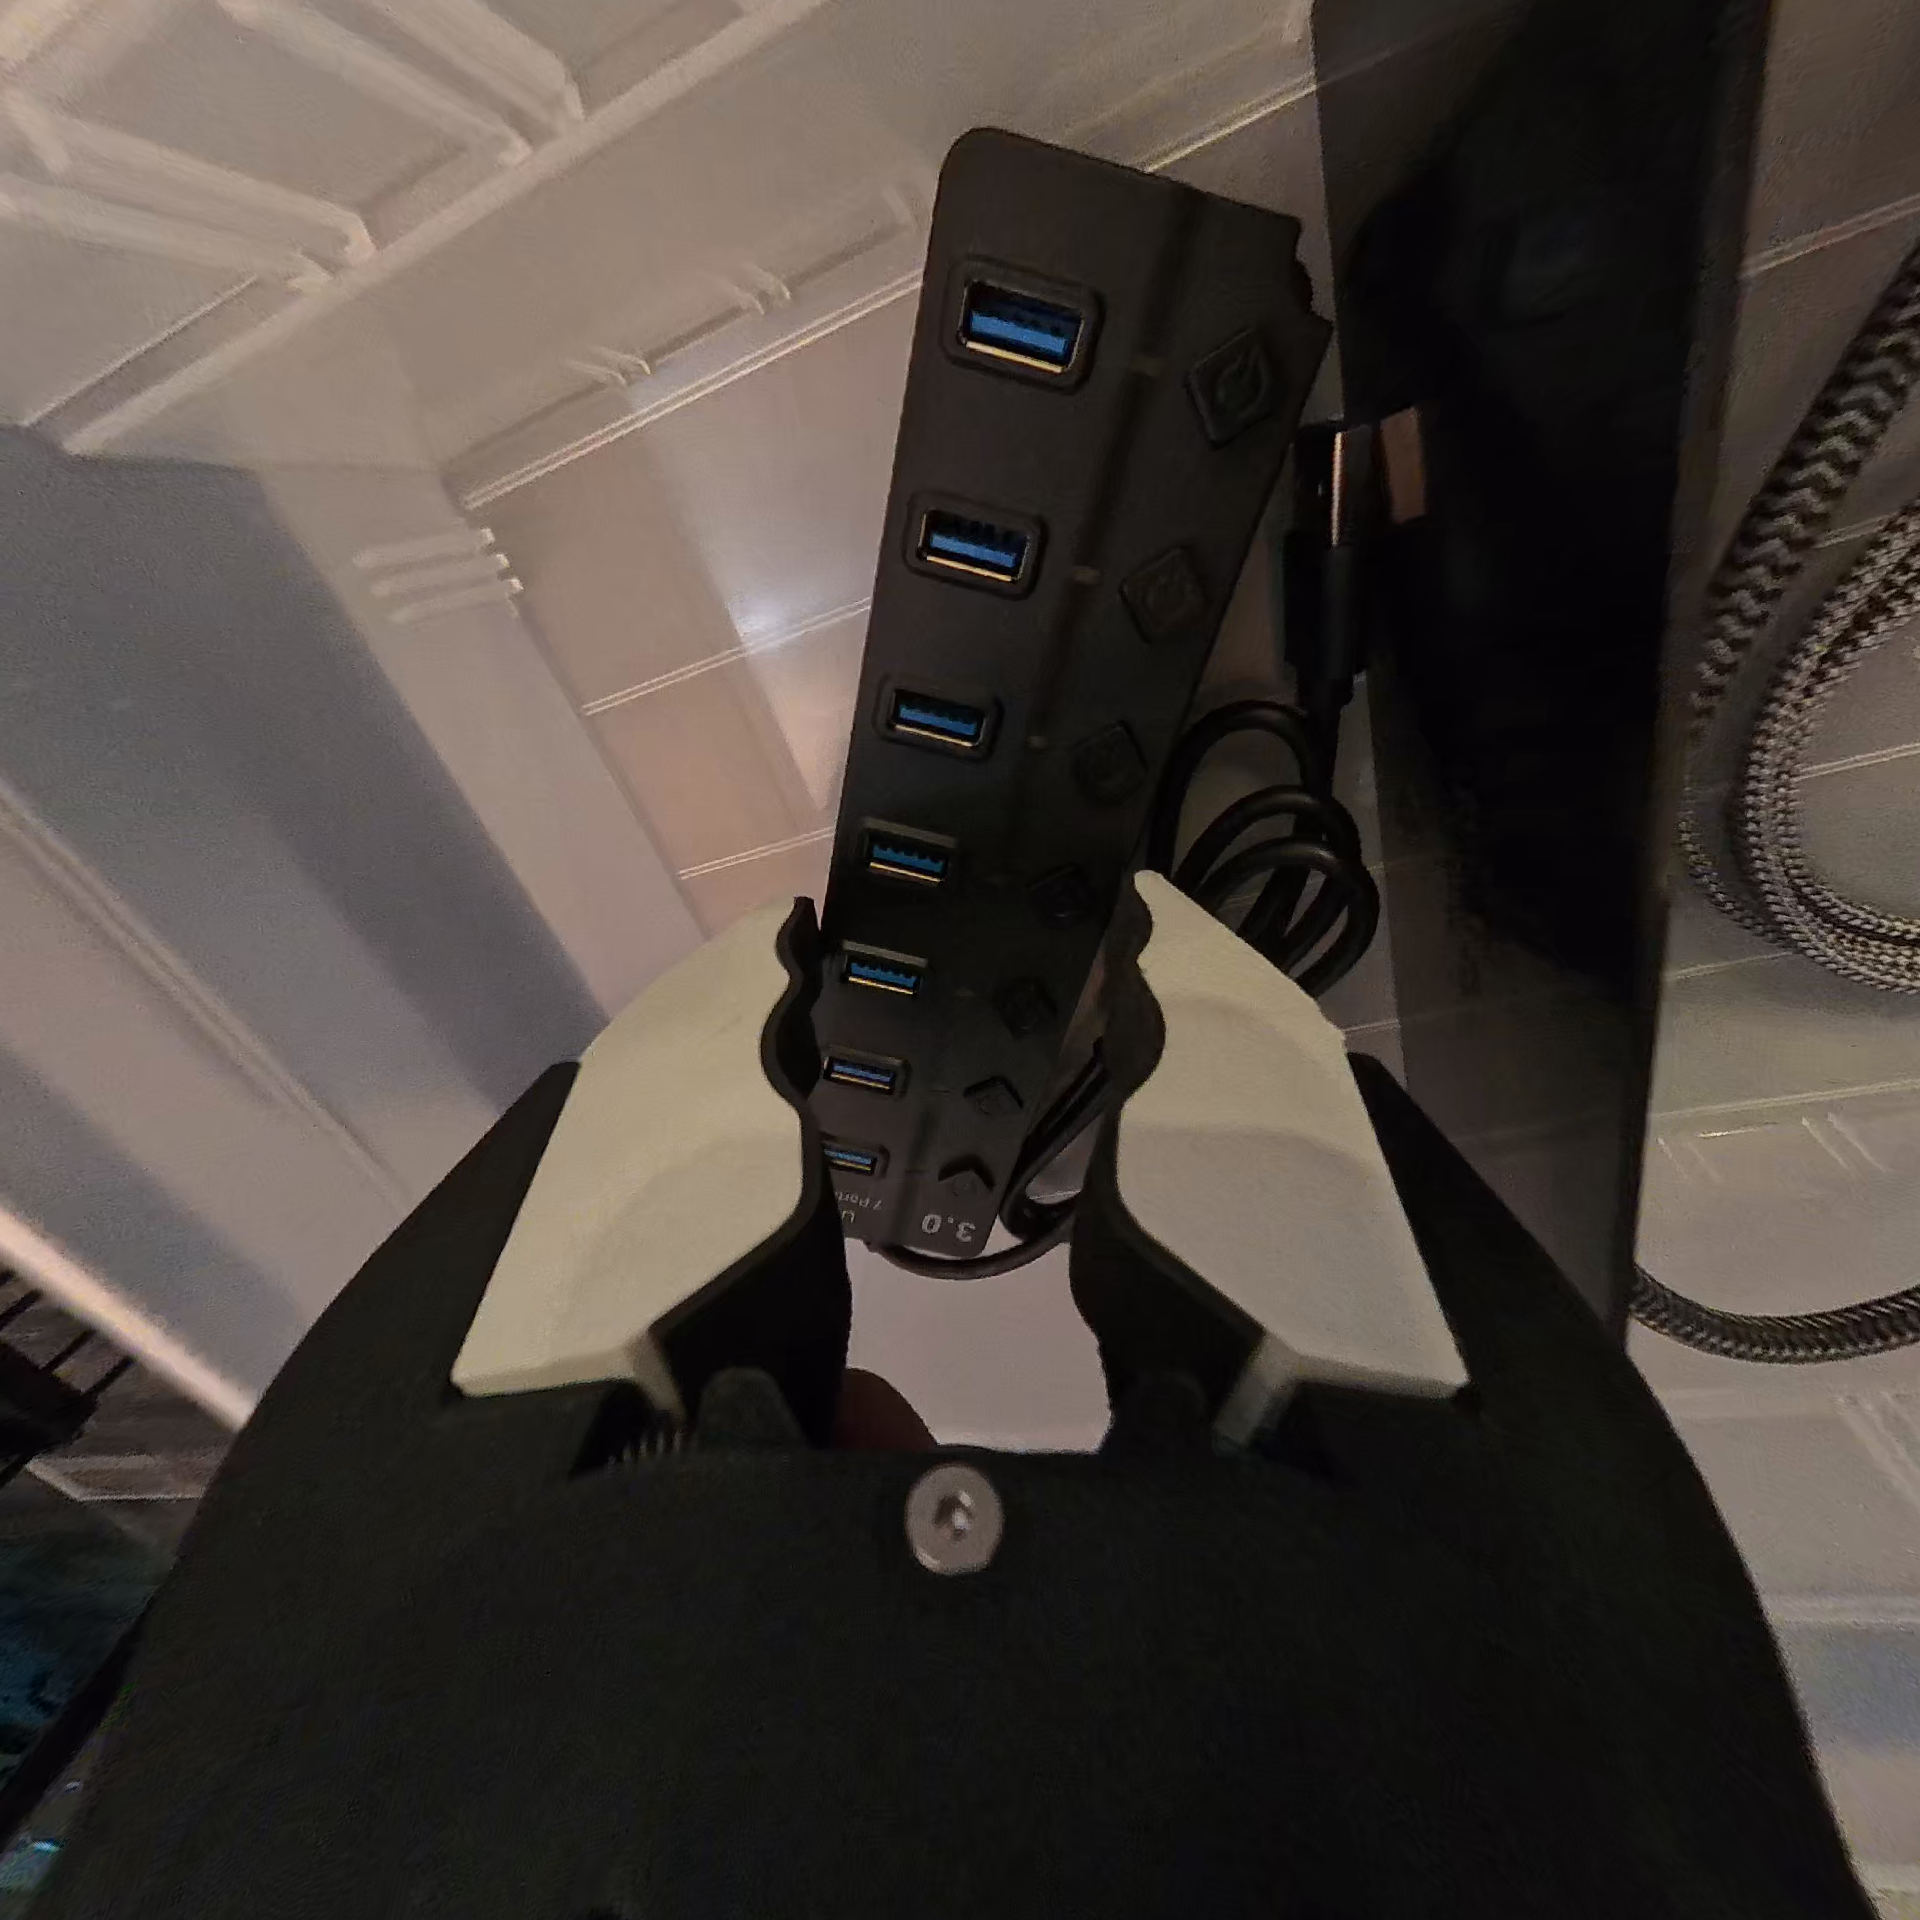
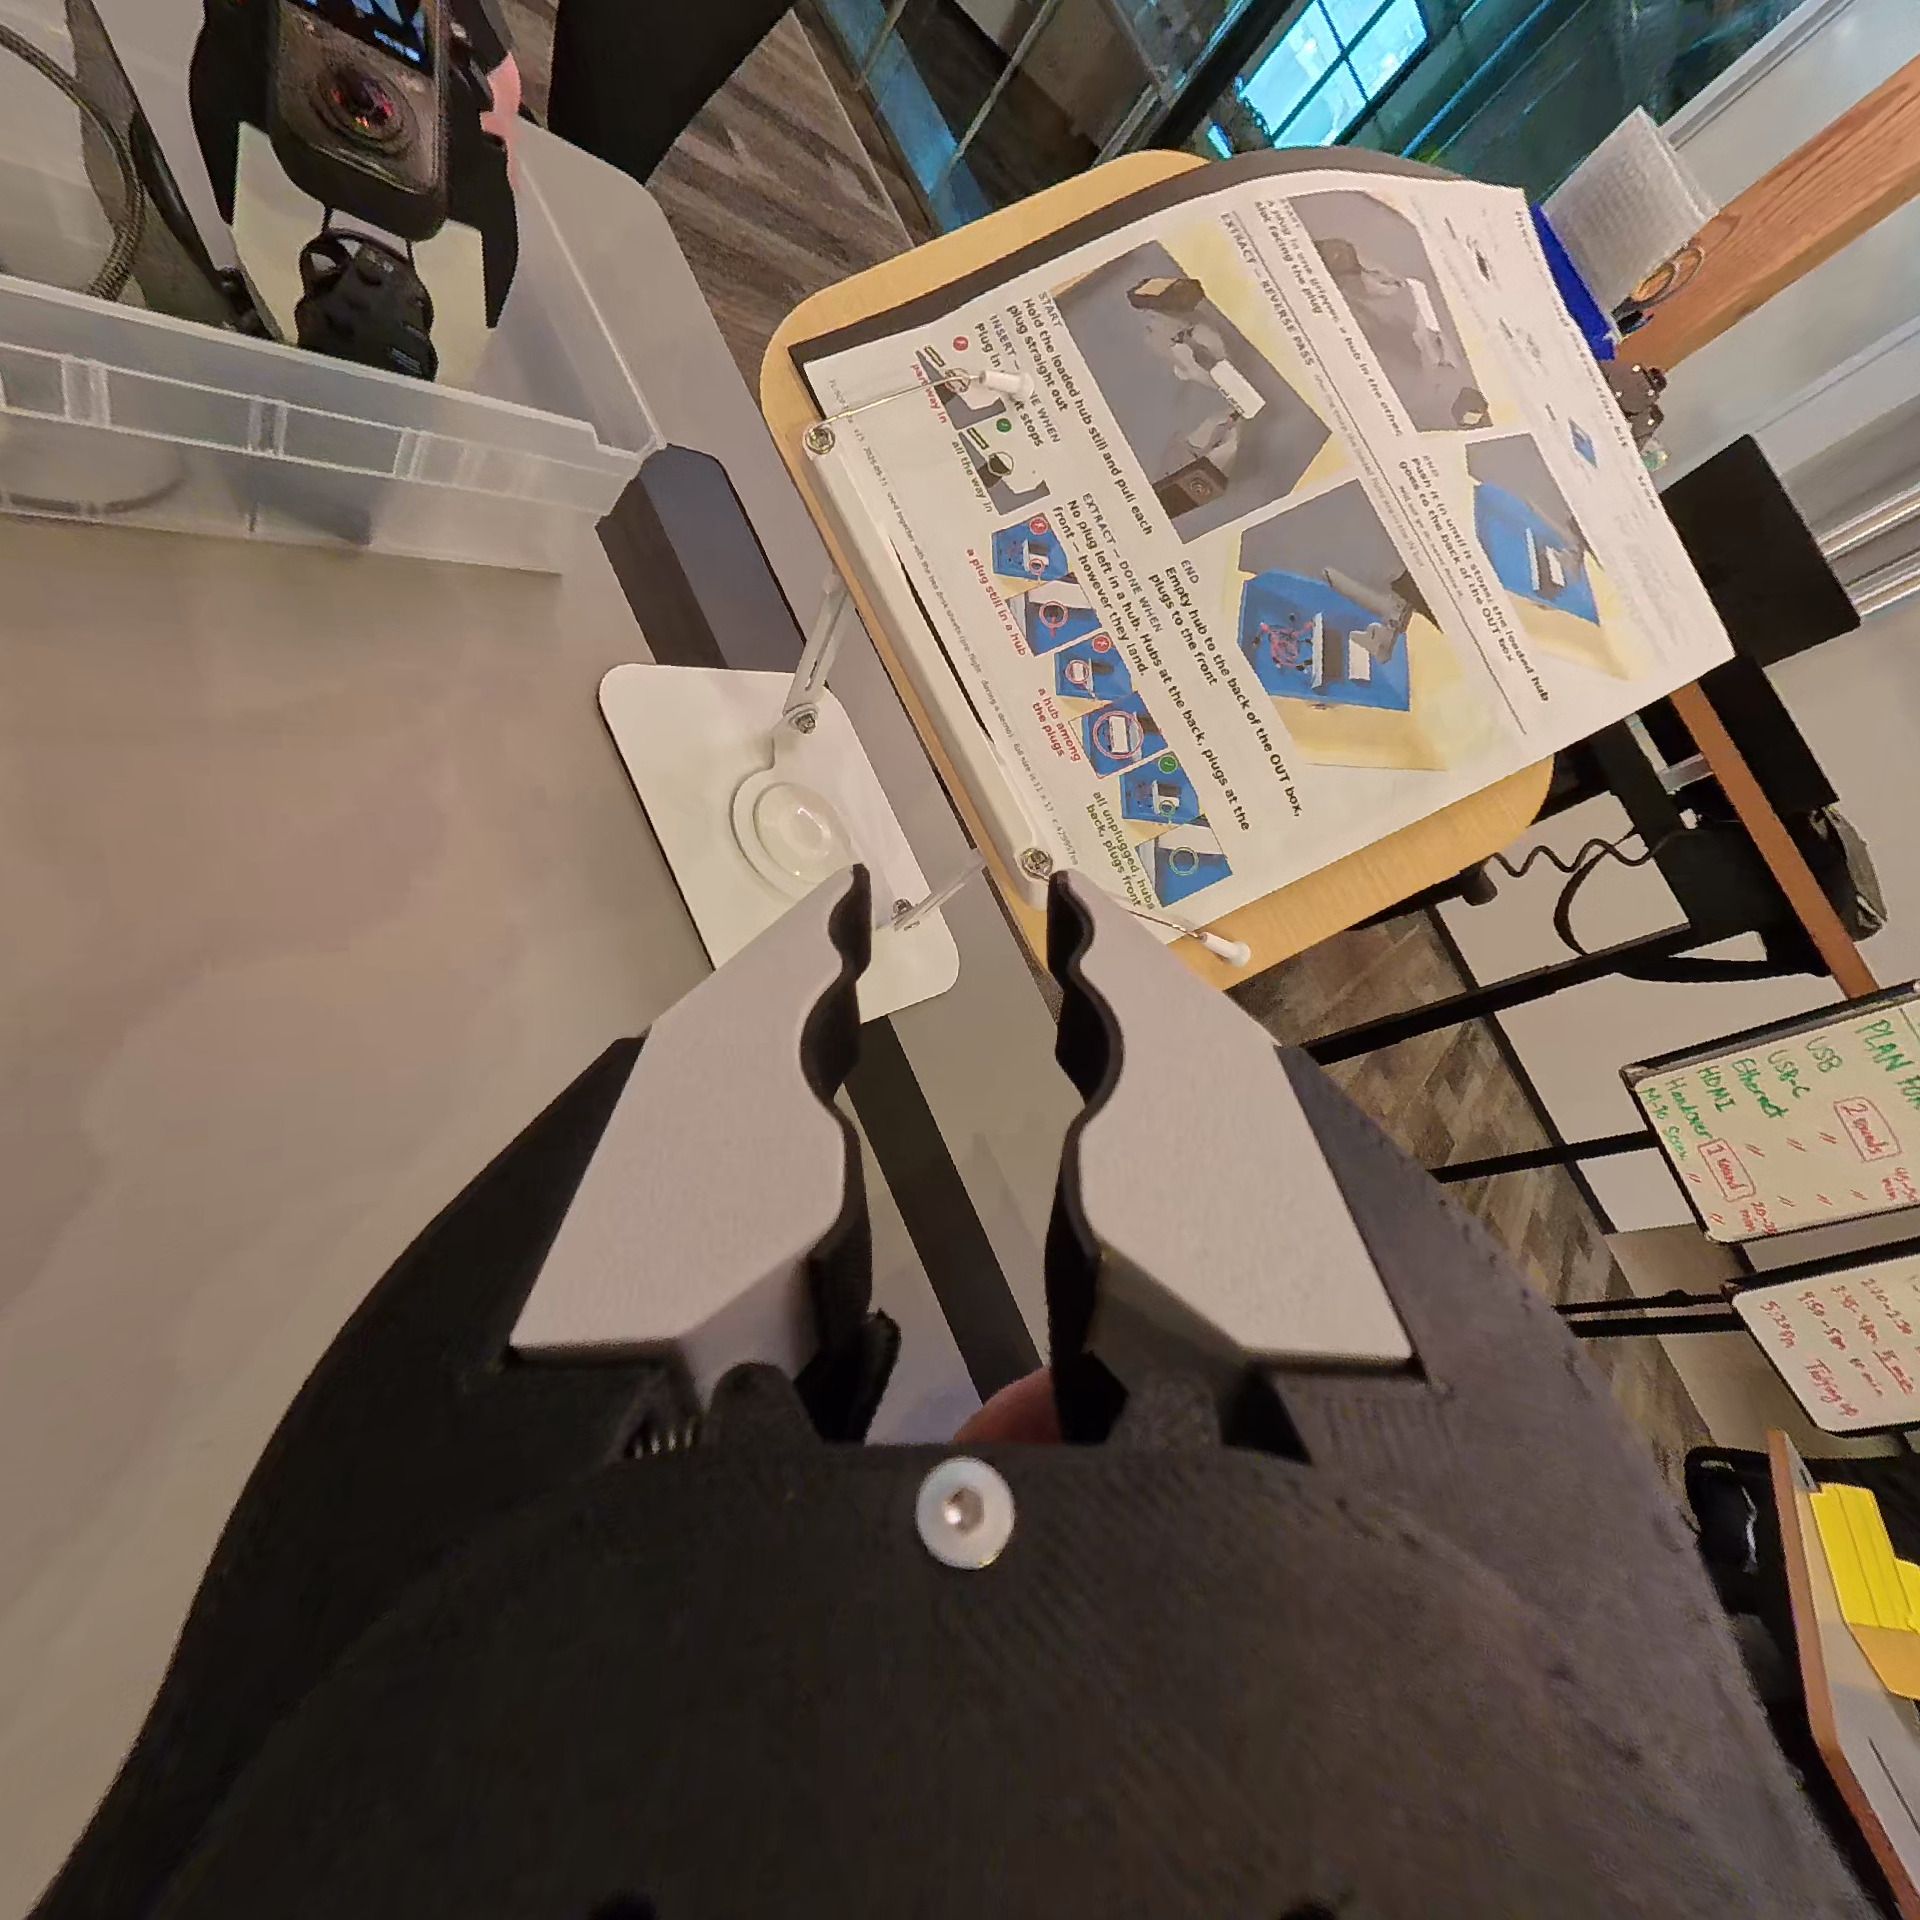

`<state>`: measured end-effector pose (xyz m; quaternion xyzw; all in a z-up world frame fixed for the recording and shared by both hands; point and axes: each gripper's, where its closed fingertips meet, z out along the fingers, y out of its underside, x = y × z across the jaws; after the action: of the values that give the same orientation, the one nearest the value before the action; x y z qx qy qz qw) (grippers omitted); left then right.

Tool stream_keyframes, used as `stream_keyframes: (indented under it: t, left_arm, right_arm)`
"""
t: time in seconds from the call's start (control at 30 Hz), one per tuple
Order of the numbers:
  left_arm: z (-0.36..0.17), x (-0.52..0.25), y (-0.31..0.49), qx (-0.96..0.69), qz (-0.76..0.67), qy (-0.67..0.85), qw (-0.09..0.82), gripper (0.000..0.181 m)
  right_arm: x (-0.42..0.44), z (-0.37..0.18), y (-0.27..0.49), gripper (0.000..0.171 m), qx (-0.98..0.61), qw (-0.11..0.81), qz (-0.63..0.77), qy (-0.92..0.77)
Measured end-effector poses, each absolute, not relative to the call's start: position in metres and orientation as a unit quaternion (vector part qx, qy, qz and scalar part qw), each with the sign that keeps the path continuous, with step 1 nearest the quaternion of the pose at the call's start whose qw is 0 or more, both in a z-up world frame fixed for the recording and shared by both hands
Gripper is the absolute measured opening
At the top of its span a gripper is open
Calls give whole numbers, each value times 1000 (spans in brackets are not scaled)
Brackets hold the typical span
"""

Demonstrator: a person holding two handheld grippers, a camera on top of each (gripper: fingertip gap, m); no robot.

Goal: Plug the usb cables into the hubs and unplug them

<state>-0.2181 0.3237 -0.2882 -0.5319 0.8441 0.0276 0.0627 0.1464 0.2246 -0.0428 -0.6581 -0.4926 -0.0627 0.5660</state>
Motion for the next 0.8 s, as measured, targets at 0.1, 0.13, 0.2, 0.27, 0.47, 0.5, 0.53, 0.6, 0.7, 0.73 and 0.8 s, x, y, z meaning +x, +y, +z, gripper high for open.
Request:
stream_keyframes:
  t: [0.1, 0.13, 0.2, 0.27, 0.47, 0.5, 0.53, 0.6, 0.7, 0.73, 0.8]
  left_arm:
    - [-281, -214, 324, -519, 41, 849, 89, 53]
    - [-277, -212, 323, -515, 44, 850, 98, 53]
    - [-267, -208, 323, -509, 52, 851, 122, 53]
    - [-256, -206, 324, -503, 63, 850, 146, 52]
    - [-222, -198, 321, -500, 78, 835, 218, 52]
    - [-217, -196, 321, -500, 80, 831, 230, 53]
    - [-213, -196, 321, -502, 81, 827, 242, 52]
    - [-204, -193, 319, -506, 73, 817, 267, 52]
    - [-192, -191, 316, -511, 69, 802, 303, 53]
    - [-188, -190, 316, -513, 66, 795, 316, 52]
    - [-180, -190, 315, -517, 65, 784, 337, 52]
  right_arm:
    - [146, -41, 224, 32, -657, 568, -60, -492]
    - [146, -42, 224, 32, -657, 568, -60, -492]
    - [144, -43, 224, 32, -657, 567, -59, -494]
    - [141, -44, 225, 32, -657, 566, -58, -496]
    - [128, -49, 224, 33, -654, 563, -41, -504]
    - [125, -50, 224, 33, -653, 561, -40, -508]
    - [122, -52, 224, 33, -652, 560, -39, -511]
    - [115, -55, 224, 33, -649, 557, -34, -516]
    - [105, -58, 224, 33, -648, 556, -18, -520]
    - [100, -60, 224, 33, -647, 556, -12, -522]
    - [92, -64, 225, 34, -646, 554, -2, -525]
